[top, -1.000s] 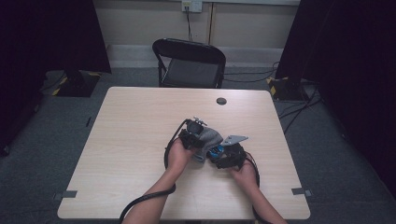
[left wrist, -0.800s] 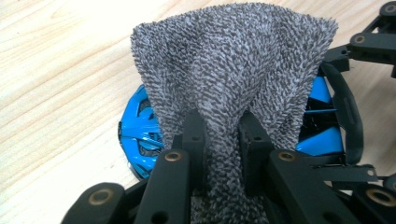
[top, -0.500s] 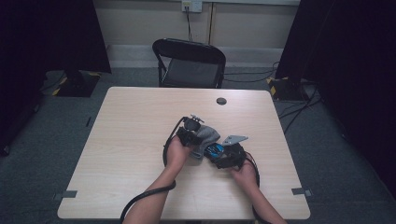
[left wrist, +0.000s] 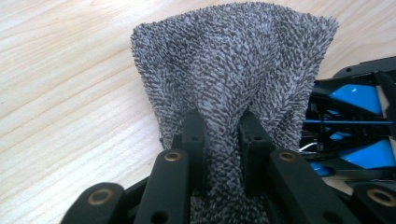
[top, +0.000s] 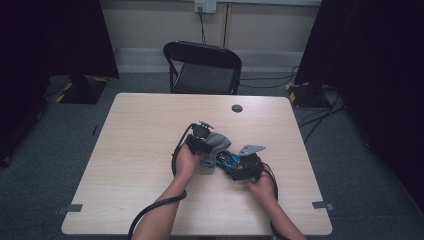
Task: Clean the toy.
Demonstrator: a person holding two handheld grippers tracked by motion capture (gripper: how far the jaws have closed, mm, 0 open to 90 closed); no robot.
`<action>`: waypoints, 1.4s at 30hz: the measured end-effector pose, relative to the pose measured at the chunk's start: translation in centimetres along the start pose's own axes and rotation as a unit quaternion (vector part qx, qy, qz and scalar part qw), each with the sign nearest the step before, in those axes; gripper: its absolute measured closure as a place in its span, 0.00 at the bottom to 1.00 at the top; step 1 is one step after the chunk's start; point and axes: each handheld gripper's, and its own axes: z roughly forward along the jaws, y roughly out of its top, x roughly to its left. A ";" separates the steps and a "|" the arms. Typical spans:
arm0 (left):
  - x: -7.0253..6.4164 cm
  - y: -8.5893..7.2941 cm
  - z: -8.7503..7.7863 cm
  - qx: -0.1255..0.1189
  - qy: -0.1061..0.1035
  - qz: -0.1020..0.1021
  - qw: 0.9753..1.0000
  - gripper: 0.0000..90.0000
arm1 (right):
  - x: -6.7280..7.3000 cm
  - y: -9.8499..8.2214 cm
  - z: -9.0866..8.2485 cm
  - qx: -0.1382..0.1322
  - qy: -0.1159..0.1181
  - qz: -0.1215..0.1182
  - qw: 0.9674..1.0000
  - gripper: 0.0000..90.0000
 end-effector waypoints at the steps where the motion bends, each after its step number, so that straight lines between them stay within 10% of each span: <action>1: 0.1 0.0 0.0 0.000 0.002 0.001 1.000 0.85 | 0.0 0.0 0.0 0.000 0.000 0.000 1.000 0.26; 42: 3.4 -0.7 0.4 0.007 0.038 -0.022 0.999 0.85 | 0.0 0.0 0.0 0.000 0.000 0.000 1.000 0.26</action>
